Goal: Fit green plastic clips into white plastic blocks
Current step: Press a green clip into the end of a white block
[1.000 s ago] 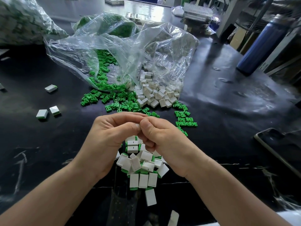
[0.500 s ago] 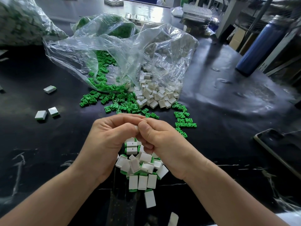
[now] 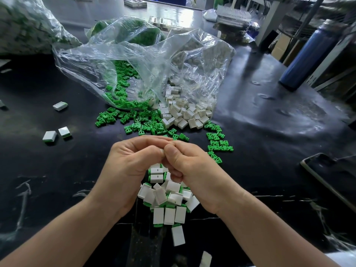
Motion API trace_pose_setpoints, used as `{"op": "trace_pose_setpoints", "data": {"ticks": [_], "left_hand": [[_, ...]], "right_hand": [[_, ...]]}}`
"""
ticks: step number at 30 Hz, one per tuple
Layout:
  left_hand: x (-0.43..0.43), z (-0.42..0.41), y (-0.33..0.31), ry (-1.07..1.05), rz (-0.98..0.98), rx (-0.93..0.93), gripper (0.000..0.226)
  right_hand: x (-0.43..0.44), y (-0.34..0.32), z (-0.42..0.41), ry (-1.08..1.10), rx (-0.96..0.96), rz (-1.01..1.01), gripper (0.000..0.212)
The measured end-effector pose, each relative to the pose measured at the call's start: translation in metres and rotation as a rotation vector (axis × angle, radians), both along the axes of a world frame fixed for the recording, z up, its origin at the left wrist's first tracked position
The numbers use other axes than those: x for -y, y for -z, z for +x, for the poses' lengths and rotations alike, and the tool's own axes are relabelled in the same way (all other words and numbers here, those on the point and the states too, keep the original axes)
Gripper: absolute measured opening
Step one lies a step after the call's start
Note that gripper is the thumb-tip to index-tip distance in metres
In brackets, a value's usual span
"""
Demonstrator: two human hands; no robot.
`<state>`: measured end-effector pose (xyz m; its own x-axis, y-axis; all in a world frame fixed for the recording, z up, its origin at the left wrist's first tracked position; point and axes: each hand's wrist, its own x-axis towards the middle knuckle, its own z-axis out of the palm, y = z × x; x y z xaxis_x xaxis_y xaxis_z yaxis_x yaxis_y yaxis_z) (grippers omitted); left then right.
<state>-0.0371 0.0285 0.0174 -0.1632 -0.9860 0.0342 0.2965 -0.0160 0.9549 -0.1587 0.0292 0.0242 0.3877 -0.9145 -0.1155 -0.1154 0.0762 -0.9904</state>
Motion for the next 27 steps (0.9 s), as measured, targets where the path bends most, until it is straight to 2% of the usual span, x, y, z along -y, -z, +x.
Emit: {"op": "trace_pose_setpoints", "data": {"ticks": [7, 9, 19, 23, 27], "left_hand": [[0.006, 0.007, 0.000, 0.083, 0.041, 0.018, 0.019], [0.007, 0.008, 0.000, 0.110, 0.050, 0.013, 0.019], [0.003, 0.007, -0.004, 0.155, 0.027, 0.089, 0.012], [0.004, 0.008, -0.004, 0.149, 0.033, 0.069, 0.013], [0.003, 0.006, -0.004, 0.149, 0.041, 0.053, 0.014]], "right_hand": [[0.003, -0.005, -0.008, -0.057, 0.227, 0.197, 0.033], [0.005, -0.008, -0.012, -0.088, 0.242, 0.223, 0.032], [0.003, -0.008, -0.021, -0.182, 0.029, 0.192, 0.039], [0.002, -0.013, -0.024, -0.192, 0.086, 0.215, 0.030], [0.003, -0.006, -0.017, -0.121, -0.039, 0.121, 0.029]]}}
